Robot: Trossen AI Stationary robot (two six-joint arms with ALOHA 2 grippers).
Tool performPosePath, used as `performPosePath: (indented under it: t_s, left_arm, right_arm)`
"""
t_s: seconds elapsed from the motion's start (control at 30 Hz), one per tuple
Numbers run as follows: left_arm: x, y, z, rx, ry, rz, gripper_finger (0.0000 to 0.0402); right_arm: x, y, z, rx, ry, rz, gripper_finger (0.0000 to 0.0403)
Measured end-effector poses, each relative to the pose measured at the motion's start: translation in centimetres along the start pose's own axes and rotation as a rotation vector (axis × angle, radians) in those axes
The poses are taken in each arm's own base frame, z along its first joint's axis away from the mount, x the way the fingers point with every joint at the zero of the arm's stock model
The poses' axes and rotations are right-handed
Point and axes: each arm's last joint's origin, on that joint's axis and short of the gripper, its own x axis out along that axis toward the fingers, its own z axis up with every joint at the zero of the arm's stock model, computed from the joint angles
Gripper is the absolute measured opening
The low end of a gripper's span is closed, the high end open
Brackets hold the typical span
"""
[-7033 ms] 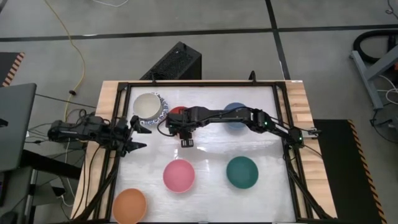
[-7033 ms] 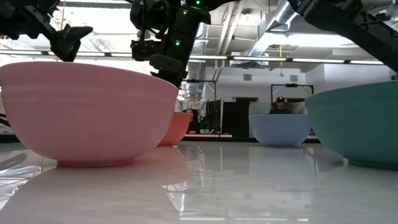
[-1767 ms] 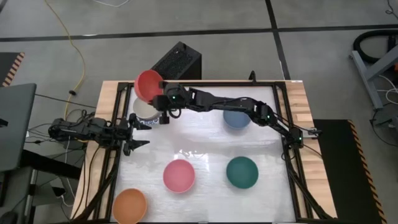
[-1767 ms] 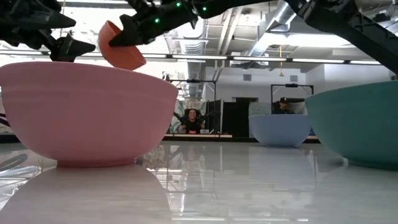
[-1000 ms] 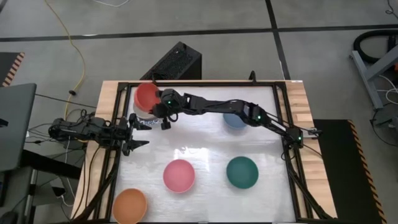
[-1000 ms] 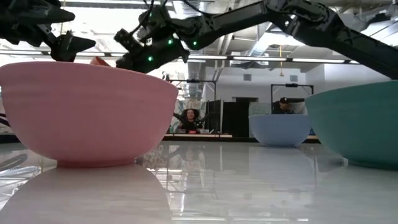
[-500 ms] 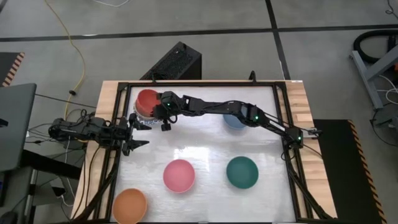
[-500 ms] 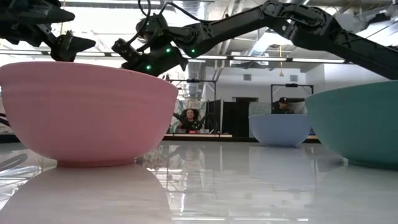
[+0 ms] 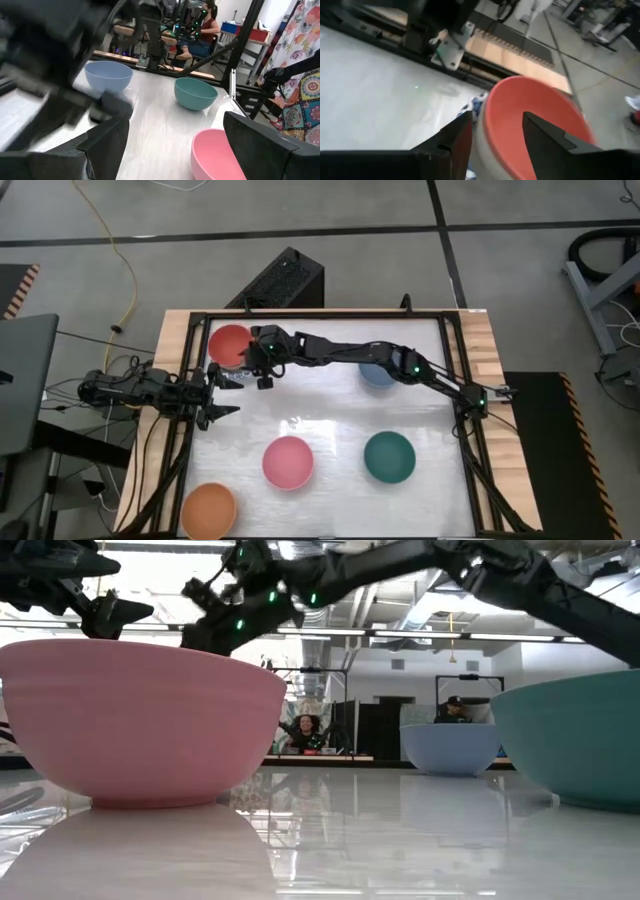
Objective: Nest bowls inside each other
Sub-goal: Stack the blue bowl on top of the red bowl
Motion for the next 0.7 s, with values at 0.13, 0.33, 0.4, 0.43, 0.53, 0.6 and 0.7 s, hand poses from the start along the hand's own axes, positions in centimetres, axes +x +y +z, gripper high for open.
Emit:
performPosePath:
  t_s: [0.13, 0.33, 0.4, 0.43, 0.53, 0.6, 0.7]
  left_arm:
    - [-0.2, 0.0, 0.4, -0.026, 0.01, 0.009, 0.0314]
    - [-2.3, -0.2, 3.8, -0.101, 0.017, 0.097, 0.0314]
    - [-3.2, -0.3, 5.2, -0.111, -0.007, 0.131, 0.0314]
    - [-3.7, -0.3, 5.9, -0.114, -0.016, 0.149, 0.0314]
    - [-5.2, -0.3, 7.6, -0.107, -0.015, 0.215, 0.0314]
    - [-6.0, -0.2, 8.5, -0.104, 0.002, 0.263, 0.0314]
    - [-6.9, -0.1, 9.3, -0.095, 0.036, 0.323, 0.0314]
  right_arm:
    - [-4.2, -0.9, 2.5, 0.001, 0.161, -0.017, 0.0192]
    - [-13.1, -2.8, 5.9, 0.233, 0.403, -0.096, 0.0182]
    - [-15.5, -2.9, 5.8, 0.311, 0.528, -0.142, 0.0179]
    - [-16.7, -2.9, 5.6, 0.348, 0.596, -0.168, 0.0178]
    - [-19.6, -2.7, 4.8, 0.432, 0.793, -0.207, 0.0174]
    - [-21.6, -2.4, 4.6, 0.472, 0.912, -0.219, 0.0171]
    - [-22.9, -1.5, 5.0, 0.534, 0.935, -0.235, 0.0168]
